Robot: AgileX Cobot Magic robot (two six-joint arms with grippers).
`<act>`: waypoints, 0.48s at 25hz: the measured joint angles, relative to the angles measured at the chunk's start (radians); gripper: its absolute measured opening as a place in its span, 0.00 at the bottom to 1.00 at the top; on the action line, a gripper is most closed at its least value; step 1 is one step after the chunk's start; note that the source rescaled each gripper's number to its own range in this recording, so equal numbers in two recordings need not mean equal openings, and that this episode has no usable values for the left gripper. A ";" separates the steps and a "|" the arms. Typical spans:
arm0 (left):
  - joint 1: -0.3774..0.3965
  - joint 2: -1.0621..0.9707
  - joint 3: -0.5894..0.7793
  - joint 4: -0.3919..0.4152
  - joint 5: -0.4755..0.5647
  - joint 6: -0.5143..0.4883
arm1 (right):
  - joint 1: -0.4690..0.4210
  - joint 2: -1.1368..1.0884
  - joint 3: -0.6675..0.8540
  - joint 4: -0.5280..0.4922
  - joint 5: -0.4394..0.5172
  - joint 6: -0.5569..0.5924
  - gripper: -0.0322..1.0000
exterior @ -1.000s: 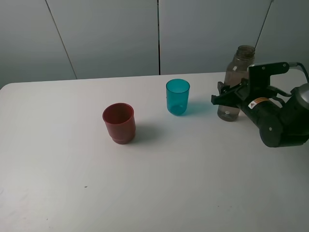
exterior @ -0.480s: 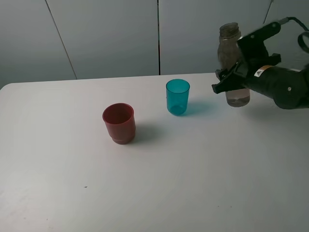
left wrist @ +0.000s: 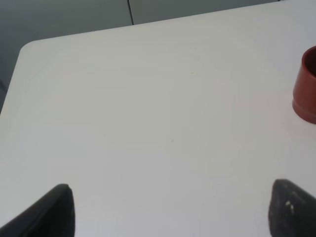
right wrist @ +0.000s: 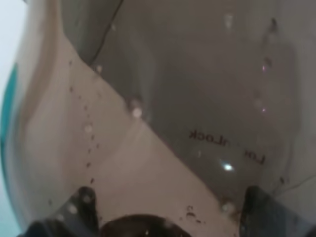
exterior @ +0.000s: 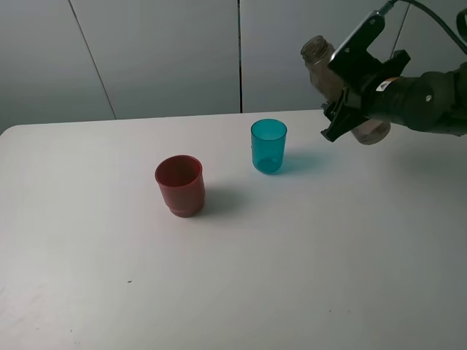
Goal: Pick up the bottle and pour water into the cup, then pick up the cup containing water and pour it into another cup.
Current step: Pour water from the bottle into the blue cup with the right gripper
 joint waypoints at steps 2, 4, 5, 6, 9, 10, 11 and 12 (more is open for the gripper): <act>0.000 0.000 0.000 0.000 0.000 0.000 | 0.014 0.017 -0.027 0.060 0.000 -0.116 0.03; 0.000 0.000 0.000 0.000 0.000 0.000 | 0.023 0.042 -0.047 0.108 0.000 -0.213 0.03; 0.000 0.000 0.000 0.000 0.000 0.000 | 0.028 0.054 -0.056 0.129 0.000 -0.262 0.03; 0.000 0.000 0.000 0.000 0.000 0.000 | 0.031 0.064 -0.064 0.139 0.000 -0.301 0.03; 0.000 0.000 0.000 0.000 0.000 0.000 | 0.033 0.094 -0.078 0.175 0.000 -0.425 0.03; 0.000 0.000 0.000 0.000 0.000 0.000 | 0.033 0.104 -0.080 0.181 0.000 -0.456 0.03; 0.000 0.000 0.000 0.000 0.000 0.000 | 0.033 0.113 -0.082 0.185 -0.006 -0.491 0.03; 0.000 0.000 0.000 0.000 0.000 0.000 | 0.033 0.123 -0.082 0.194 -0.015 -0.524 0.03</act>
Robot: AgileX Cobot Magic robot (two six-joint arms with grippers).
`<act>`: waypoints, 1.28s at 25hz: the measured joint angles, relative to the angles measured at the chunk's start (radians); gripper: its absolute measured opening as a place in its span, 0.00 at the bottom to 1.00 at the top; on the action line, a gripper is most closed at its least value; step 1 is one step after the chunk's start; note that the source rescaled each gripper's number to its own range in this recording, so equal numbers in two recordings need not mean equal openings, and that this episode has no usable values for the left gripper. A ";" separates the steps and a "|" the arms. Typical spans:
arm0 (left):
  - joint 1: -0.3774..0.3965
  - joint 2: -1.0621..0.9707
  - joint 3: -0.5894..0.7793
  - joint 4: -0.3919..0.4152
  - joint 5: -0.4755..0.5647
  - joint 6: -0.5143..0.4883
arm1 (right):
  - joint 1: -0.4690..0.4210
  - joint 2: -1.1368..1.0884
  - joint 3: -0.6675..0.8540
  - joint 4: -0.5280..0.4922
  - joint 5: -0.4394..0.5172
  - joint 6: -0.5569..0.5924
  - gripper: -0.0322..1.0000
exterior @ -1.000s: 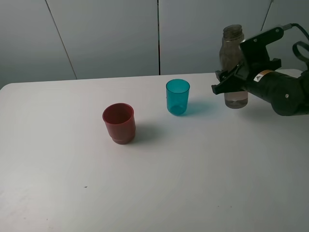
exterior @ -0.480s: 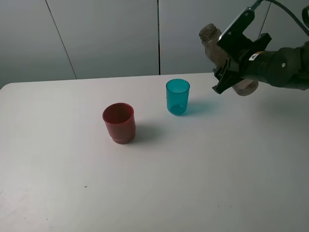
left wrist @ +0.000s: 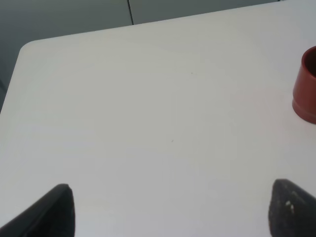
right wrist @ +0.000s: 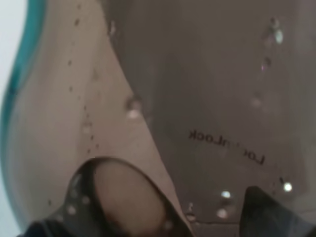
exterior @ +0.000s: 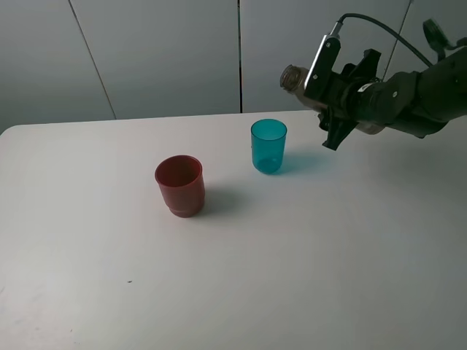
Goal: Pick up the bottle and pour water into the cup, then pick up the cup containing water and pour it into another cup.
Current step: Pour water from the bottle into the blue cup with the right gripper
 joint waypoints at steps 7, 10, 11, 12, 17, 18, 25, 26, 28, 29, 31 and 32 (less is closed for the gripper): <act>0.000 0.000 0.000 0.000 0.000 0.000 | 0.000 0.051 -0.001 0.017 -0.053 -0.167 0.03; 0.000 0.000 0.000 0.000 0.000 0.000 | 0.000 0.051 -0.006 0.017 -0.063 -0.195 0.03; 0.000 0.000 0.000 0.000 0.000 0.000 | 0.000 0.051 -0.010 0.017 -0.068 -0.203 0.03; 0.000 0.000 0.000 0.000 0.000 0.000 | 0.002 0.051 -0.015 0.015 -0.075 -0.210 0.03; 0.000 0.000 0.000 0.000 0.000 0.000 | 0.002 0.051 -0.033 0.014 -0.090 -0.282 0.03; 0.000 0.000 0.000 0.000 0.000 0.000 | 0.002 0.052 -0.039 0.014 -0.090 -0.305 0.03; 0.000 0.000 0.000 0.000 0.000 0.000 | 0.002 0.091 -0.063 0.018 -0.105 -0.414 0.03; 0.000 0.000 0.000 0.000 0.000 0.000 | 0.002 0.096 -0.065 0.018 -0.107 -0.426 0.03; 0.000 0.000 0.000 0.000 0.000 0.000 | 0.002 0.102 -0.070 0.018 -0.116 -0.459 0.03; 0.000 0.000 0.000 0.000 0.000 0.000 | 0.002 0.102 -0.070 0.018 -0.116 -0.469 0.03; 0.000 0.000 0.000 0.000 0.000 0.000 | 0.004 0.102 -0.070 0.018 -0.127 -0.481 0.03; 0.000 0.000 0.000 0.000 0.000 0.000 | 0.004 0.102 -0.070 0.018 -0.132 -0.488 0.03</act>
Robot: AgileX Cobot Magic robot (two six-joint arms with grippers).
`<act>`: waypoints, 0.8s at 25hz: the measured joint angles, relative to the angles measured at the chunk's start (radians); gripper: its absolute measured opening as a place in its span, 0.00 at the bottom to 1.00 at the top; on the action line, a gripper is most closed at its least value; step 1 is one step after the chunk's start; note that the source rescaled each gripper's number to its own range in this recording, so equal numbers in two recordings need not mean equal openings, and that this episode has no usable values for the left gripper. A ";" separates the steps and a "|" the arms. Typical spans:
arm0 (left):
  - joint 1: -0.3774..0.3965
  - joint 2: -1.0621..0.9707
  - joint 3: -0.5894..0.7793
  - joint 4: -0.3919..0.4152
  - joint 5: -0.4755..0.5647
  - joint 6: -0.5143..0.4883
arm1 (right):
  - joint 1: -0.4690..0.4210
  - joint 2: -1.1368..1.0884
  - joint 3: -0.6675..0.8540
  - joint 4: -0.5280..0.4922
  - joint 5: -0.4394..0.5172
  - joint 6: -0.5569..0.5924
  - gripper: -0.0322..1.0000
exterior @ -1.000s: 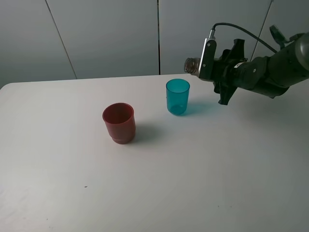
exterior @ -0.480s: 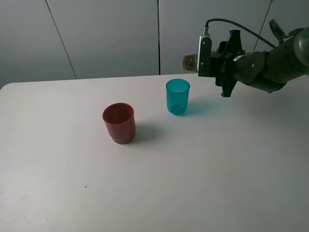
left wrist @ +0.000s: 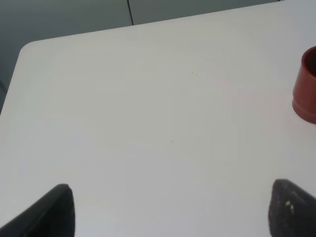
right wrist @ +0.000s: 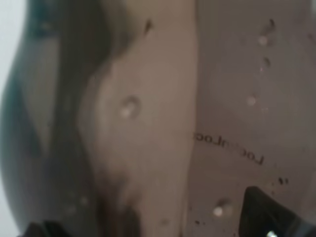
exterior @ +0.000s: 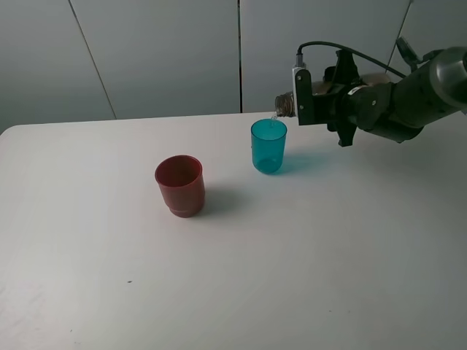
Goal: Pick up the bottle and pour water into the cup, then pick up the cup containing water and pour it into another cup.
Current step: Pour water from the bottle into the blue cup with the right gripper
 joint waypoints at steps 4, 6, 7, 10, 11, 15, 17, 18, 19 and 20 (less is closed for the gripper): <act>0.000 0.000 0.000 0.000 0.000 0.000 | 0.000 0.000 0.000 0.000 -0.009 -0.043 0.03; 0.000 0.000 0.000 0.000 0.000 0.000 | 0.000 0.000 0.000 0.000 -0.009 -0.055 0.03; 0.000 0.000 0.000 0.000 0.000 0.000 | 0.000 0.000 0.000 0.000 -0.009 -0.057 0.03; 0.000 0.000 0.000 0.000 0.000 0.000 | 0.000 0.000 0.000 0.000 -0.014 -0.077 0.03; 0.000 0.000 0.000 0.000 0.000 0.000 | 0.000 0.000 0.000 0.000 -0.018 -0.084 0.03; 0.000 0.000 0.000 0.000 0.000 0.000 | 0.000 0.000 0.000 0.000 -0.031 -0.087 0.03; 0.000 0.000 0.000 0.000 0.000 0.000 | 0.000 0.000 0.000 -0.004 -0.033 -0.087 0.03; 0.000 0.000 0.000 0.000 0.000 0.000 | 0.000 0.000 0.000 -0.008 -0.035 -0.087 0.03; 0.000 0.000 0.000 0.000 0.000 0.000 | 0.000 0.000 0.000 -0.010 -0.037 -0.088 0.03; 0.000 0.000 0.000 0.000 0.000 0.000 | 0.000 0.000 0.000 -0.010 -0.037 -0.088 0.03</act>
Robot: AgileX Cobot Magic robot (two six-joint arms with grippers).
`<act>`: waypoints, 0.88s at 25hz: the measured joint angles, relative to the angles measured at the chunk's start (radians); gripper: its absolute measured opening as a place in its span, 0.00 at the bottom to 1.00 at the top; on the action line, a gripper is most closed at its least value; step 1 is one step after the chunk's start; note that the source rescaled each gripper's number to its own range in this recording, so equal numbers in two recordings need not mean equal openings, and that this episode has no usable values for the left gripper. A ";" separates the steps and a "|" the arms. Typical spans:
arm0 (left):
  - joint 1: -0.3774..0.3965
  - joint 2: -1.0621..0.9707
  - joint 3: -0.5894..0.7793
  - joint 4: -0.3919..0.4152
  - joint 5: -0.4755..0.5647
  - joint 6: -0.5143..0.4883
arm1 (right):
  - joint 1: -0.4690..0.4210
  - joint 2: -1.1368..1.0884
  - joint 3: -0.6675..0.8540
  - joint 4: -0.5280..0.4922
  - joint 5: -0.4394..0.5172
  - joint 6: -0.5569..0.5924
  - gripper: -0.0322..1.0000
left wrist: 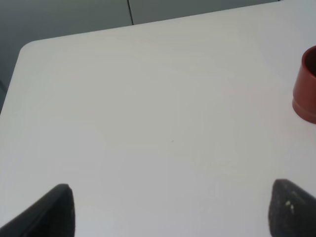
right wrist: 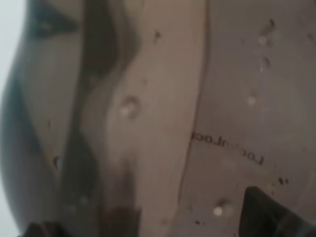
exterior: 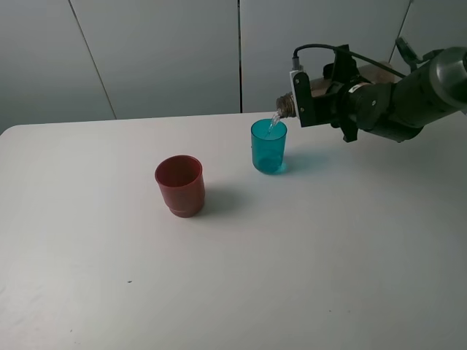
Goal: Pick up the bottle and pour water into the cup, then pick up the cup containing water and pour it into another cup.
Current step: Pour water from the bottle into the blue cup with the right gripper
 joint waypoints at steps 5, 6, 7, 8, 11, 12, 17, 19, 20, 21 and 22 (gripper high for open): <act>0.000 0.000 0.000 0.000 0.000 0.000 | 0.000 0.000 0.000 -0.026 -0.022 0.000 0.03; 0.000 0.000 0.000 0.000 0.000 0.000 | 0.000 0.000 0.000 -0.031 -0.026 0.000 0.03; 0.000 0.000 0.000 0.000 0.000 0.000 | 0.000 0.000 0.000 -0.035 -0.028 0.000 0.03; 0.000 0.000 0.000 0.000 0.000 0.000 | 0.000 0.000 0.000 -0.040 -0.029 0.000 0.03; 0.000 0.000 0.000 0.000 0.000 0.000 | 0.000 0.000 0.000 -0.056 -0.034 0.000 0.03; 0.000 0.000 0.000 0.000 0.000 0.000 | 0.000 0.000 0.000 -0.063 -0.040 0.000 0.03; 0.000 0.000 0.000 0.000 0.000 0.000 | 0.000 0.000 0.000 -0.110 -0.063 0.000 0.03; 0.000 0.000 0.000 0.000 0.000 0.000 | 0.000 0.000 0.000 -0.115 -0.063 0.000 0.03; 0.000 0.000 0.000 0.000 0.000 0.000 | 0.000 0.000 0.000 -0.119 -0.065 0.000 0.03; 0.000 0.000 0.000 0.000 0.000 0.000 | 0.000 0.000 0.000 -0.124 -0.065 0.000 0.03; 0.000 0.000 0.000 0.000 0.000 0.000 | 0.000 0.000 0.000 -0.126 -0.065 0.000 0.03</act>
